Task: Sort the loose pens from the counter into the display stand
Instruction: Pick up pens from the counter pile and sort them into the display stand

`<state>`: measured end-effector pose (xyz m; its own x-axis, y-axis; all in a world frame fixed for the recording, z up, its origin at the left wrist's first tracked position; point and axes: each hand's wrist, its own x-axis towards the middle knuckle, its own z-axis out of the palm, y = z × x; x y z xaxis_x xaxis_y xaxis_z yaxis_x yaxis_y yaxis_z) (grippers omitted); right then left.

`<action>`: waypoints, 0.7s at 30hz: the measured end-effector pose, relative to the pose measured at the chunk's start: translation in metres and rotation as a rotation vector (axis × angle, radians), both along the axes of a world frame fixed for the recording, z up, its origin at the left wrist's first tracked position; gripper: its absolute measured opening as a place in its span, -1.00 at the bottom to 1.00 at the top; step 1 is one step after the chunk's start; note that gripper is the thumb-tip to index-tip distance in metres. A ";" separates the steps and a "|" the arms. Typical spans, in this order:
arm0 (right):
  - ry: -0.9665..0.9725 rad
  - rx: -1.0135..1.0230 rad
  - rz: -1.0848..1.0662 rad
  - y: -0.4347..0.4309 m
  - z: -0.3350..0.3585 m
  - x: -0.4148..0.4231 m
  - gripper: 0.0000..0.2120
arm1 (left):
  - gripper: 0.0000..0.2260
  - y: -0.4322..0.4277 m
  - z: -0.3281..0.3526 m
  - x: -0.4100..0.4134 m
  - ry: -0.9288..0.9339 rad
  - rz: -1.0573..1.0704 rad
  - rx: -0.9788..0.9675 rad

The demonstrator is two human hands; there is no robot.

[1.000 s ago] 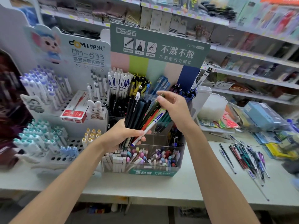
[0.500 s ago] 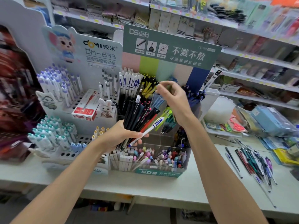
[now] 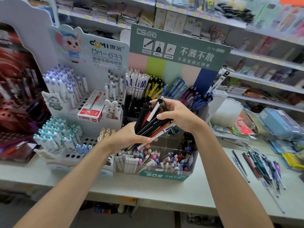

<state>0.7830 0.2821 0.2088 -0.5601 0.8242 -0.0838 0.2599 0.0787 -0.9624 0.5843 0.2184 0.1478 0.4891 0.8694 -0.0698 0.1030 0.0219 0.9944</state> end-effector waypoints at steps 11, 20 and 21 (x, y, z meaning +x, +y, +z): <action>-0.024 0.081 -0.124 0.002 0.005 -0.001 -0.86 | -0.75 0.012 -0.002 -0.006 -0.062 -0.011 -0.016; 0.062 0.058 -0.167 0.004 0.002 0.000 -0.85 | -0.83 0.015 0.004 -0.006 -0.087 -0.030 -0.016; 0.029 0.075 -0.154 0.004 0.005 -0.001 -0.87 | -0.83 0.016 0.005 -0.006 -0.093 -0.030 -0.018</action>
<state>0.7824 0.2860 0.2134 -0.4279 0.9038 -0.0049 0.2469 0.1116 -0.9626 0.5784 0.2342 0.1525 0.5203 0.8531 -0.0385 0.0115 0.0381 0.9992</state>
